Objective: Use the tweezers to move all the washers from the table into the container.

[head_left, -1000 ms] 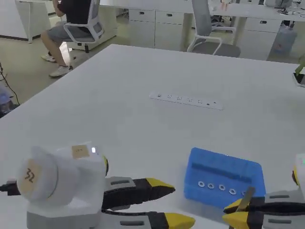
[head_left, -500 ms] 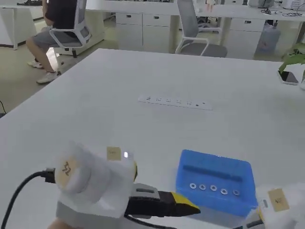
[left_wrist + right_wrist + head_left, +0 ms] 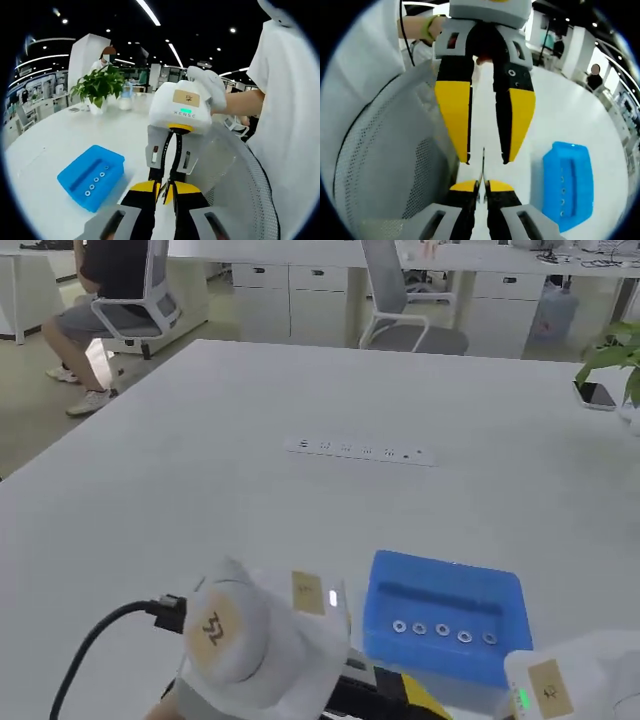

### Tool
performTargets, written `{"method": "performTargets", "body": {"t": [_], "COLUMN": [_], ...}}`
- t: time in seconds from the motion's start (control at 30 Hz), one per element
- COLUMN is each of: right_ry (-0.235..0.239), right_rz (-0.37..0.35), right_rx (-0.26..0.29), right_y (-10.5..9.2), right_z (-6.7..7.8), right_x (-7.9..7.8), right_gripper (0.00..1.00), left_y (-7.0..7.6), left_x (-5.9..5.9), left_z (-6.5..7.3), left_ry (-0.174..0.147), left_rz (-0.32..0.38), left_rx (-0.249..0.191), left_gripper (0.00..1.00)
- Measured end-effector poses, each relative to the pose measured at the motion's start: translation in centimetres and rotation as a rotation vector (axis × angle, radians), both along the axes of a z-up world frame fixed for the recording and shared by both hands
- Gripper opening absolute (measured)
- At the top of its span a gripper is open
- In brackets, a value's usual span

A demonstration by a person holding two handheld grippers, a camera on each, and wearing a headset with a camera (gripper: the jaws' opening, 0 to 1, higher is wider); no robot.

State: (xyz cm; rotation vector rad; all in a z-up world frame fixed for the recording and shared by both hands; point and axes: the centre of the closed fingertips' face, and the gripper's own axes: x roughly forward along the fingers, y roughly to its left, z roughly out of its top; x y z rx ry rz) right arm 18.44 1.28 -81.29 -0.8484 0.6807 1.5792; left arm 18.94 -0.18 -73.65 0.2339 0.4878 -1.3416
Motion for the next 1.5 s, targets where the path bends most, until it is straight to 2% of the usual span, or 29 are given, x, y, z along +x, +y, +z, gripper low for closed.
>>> {"method": "performTargets", "body": {"t": [0.13, 0.2, 0.27, 0.4, 0.47, 0.57, 0.6, 0.67, 0.87, 0.97, 1.0, 1.1, 1.23, 1.3, 1.43, 1.5], "right_ry": [-0.008, -0.010, -0.011, -0.013, -0.021, -0.034, -0.034, -0.049, -0.070, -0.056, -0.045, -0.008, 0.012, 0.035, 0.028, 0.028], "right_rz": [-0.005, -0.010, -0.018, -0.032, -0.040, -0.070, -0.084, -0.108, -0.148, -0.175, -0.193, -0.225, -0.295, -0.341, -0.421, -0.463], "right_rx": [-0.006, -0.006, -0.003, 0.000, -0.002, 0.002, 0.003, 0.008, 0.038, 0.064, 0.078, 0.098, 0.151, 0.170, 0.204, 0.228], "right_y": [-0.2, -0.4, -0.5, -0.7, -0.8, -1.1, -1.2, -1.4, -1.3, -1.1, -1.0, -1.0, -1.6, -2.4, -4.4, -5.3], "right_z": [-0.1, -0.1, -0.1, -0.2, -0.5, -1.2, -1.4, -1.9, -3.2, -3.5, -3.5, -3.4, -2.7, -2.4, -1.6, -1.1], "right_x": [0.1, 0.2, 0.3, 0.4, 0.5, 1.0, 1.2, 1.5, 1.6, 1.7, 1.8, 1.7, 2.0, 2.0, 2.2, 2.2], "right_gripper": [0.04, 0.04, 0.04, 0.04, 0.04, 0.05, 0.05, 0.05, 0.06, 0.06, 0.06, 0.08, 0.20, 0.28, 0.44, 0.49], "left_y": [-0.7, -0.9, -0.8, -0.8, -0.7, -0.2, 0.1, 0.5, 1.0, 1.5, 1.6, 1.9, 2.7, 3.0, 3.5, 3.7], "left_x": [-0.1, -0.1, -0.1, 0.0, 0.3, 0.7, 0.9, 1.0, 1.1, 1.0, 1.1, 1.1, 1.4, 1.5, 1.6, 1.7], "left_z": [0.0, -0.2, -0.6, -0.7, -1.0, -2.1, -2.7, -3.4, -5.3, -6.1, -6.4, -6.8, -7.7, -8.1, -9.3, -9.9], "left_ry": [-0.018, -0.019, -0.036, -0.053, -0.059, -0.055, -0.053, -0.064, -0.058, -0.056, -0.068, -0.054, -0.050, -0.035, -0.022, -0.024], "left_rz": [-0.022, -0.032, -0.043, -0.058, -0.062, -0.057, -0.054, -0.060, -0.067, -0.077, -0.081, -0.082, -0.084, -0.083, -0.099, -0.109], "left_rx": [0.008, 0.019, 0.049, 0.071, 0.096, 0.146, 0.176, 0.214, 0.275, 0.315, 0.328, 0.340, 0.378, 0.391, 0.439, 0.463], "left_gripper": [0.00, 0.00, 0.00, 0.00, 0.00, 0.00, 0.00, 0.00, 0.00, 0.00, 0.00, 0.00, 0.00, 0.00, 0.00, 0.00]}}
